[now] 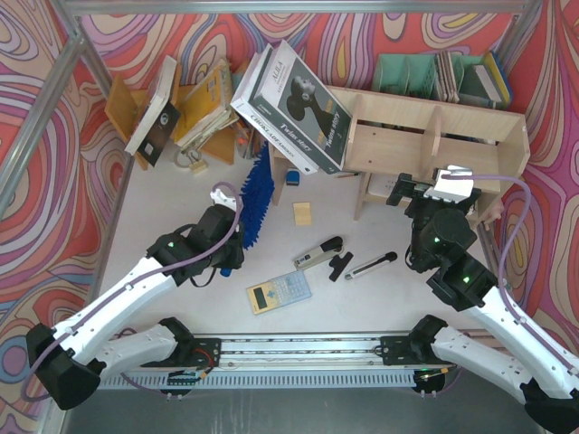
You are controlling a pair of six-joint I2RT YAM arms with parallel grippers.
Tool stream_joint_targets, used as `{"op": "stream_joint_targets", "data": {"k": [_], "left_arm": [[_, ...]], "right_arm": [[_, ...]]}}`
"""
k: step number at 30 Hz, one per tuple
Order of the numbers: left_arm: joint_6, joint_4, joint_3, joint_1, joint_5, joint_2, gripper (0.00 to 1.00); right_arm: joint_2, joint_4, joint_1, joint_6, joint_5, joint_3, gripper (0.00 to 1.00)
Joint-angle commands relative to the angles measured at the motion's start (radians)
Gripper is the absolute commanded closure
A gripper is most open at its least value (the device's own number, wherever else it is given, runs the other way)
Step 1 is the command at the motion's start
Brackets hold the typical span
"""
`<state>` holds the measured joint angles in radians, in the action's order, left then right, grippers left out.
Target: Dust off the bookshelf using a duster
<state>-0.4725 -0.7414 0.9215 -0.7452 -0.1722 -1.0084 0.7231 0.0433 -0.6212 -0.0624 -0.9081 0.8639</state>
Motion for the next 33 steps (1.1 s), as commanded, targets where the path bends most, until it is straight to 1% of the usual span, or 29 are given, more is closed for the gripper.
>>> {"op": "stream_joint_targets", "data": {"k": [1,6,11,16,26,30,33], "left_arm": [[0.017,0.054,0.019,-0.005,-0.004,0.016,1.00],[0.040,0.063,0.062,-0.005,-0.034,0.077,1.00],[0.045,0.099,0.059,-0.005,-0.032,0.125,1.00],[0.026,0.119,0.024,-0.005,0.001,0.074,1.00],[-0.050,0.180,-0.097,-0.005,0.034,-0.060,1.00],[-0.057,0.184,-0.103,-0.005,0.020,-0.108,1.00],[-0.045,0.180,-0.087,-0.005,0.004,-0.092,1.00]], "right_arm": [[-0.006,-0.006,0.005,0.008,-0.011,0.002,0.02],[-0.009,-0.008,0.005,0.010,-0.011,0.003,0.02],[-0.012,-0.008,0.005,0.013,-0.009,0.001,0.02],[-0.011,-0.008,0.004,0.012,-0.007,0.004,0.02],[-0.014,-0.006,0.004,0.013,-0.007,0.003,0.02],[-0.010,-0.006,0.005,0.012,-0.006,0.003,0.02],[-0.010,-0.008,0.004,0.012,-0.006,0.005,0.02]]}}
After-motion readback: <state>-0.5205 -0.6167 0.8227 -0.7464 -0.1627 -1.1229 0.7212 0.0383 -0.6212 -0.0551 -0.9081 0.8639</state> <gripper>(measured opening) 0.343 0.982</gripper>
